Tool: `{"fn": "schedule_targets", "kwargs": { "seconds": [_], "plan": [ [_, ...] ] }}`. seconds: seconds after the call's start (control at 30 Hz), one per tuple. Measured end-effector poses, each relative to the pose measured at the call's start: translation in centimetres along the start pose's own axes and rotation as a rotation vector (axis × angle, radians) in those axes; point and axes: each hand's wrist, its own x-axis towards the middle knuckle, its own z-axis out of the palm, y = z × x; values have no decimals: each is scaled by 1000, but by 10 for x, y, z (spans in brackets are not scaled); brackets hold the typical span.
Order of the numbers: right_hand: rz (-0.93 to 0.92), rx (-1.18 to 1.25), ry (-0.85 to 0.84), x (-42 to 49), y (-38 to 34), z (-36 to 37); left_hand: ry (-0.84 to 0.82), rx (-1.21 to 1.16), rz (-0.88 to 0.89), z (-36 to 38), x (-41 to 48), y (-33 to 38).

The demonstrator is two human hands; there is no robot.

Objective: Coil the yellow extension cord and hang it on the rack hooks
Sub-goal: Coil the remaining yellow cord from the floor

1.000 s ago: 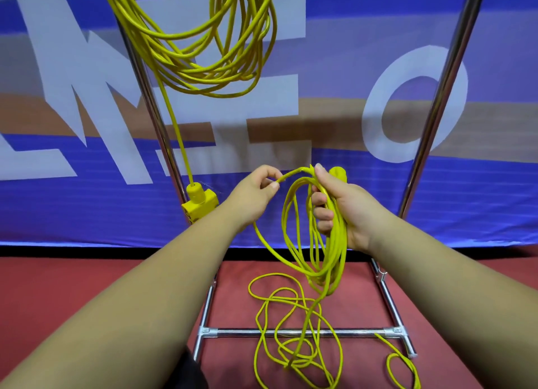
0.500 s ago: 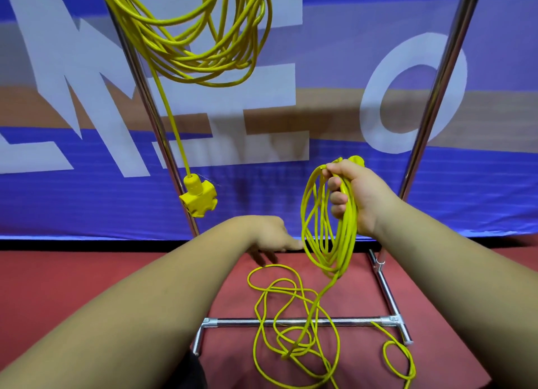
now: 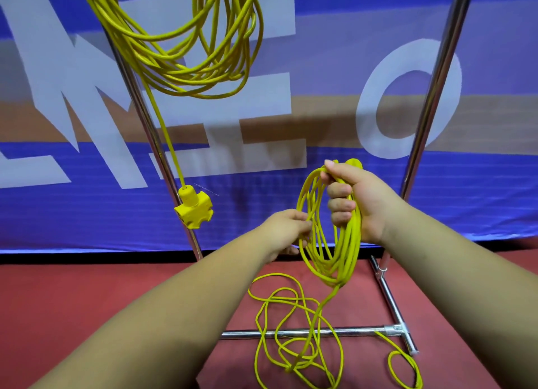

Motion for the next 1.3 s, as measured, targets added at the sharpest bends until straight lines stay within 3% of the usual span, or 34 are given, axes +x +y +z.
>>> {"fn": "schedule_targets", "kwargs": {
  "seconds": [0.1, 0.17, 0.4, 0.5, 0.63, 0.7, 0.8, 0.87, 1.0, 1.07, 1.13, 1.3],
  "plan": [
    [-11, -10, 17, -1, -2, -4, -109, 3, 24, -16, 3, -1],
    [-10, -19, 27, -1, -3, -8, -94, -7, 30, -26, 5, -4],
    [47, -4, -46, -4, -9, -5, 305, -105, 149, -37, 15, 2],
    [63, 26, -90, -7, -8, 6, 267, -15, 183, -34, 15, 5],
    [20, 22, -52, -8, -2, 17, 211, 46, 78, -27, 13, 1],
    [-14, 24, -9, -9, 2, 18, 267, 181, 32, -25, 8, 1],
    [-46, 48, 39, -11, 6, 16, 412, 659, 158, -25, -2, 7],
    [-56, 63, 66, -14, 7, 14, 314, 694, 279, -24, -11, 15],
    [-82, 83, 147, -15, 6, 13, -363, 469, 249, -30, -36, 20],
    [-79, 127, 207, -12, 4, 13, -622, 432, 177, -31, -50, 20],
    [-90, 147, 271, -10, 4, 12, -666, 504, 190, -29, -59, 21],
    [-108, 171, 385, -6, 14, 3, -440, 567, 356, -20, -75, 33]
  ]
}}
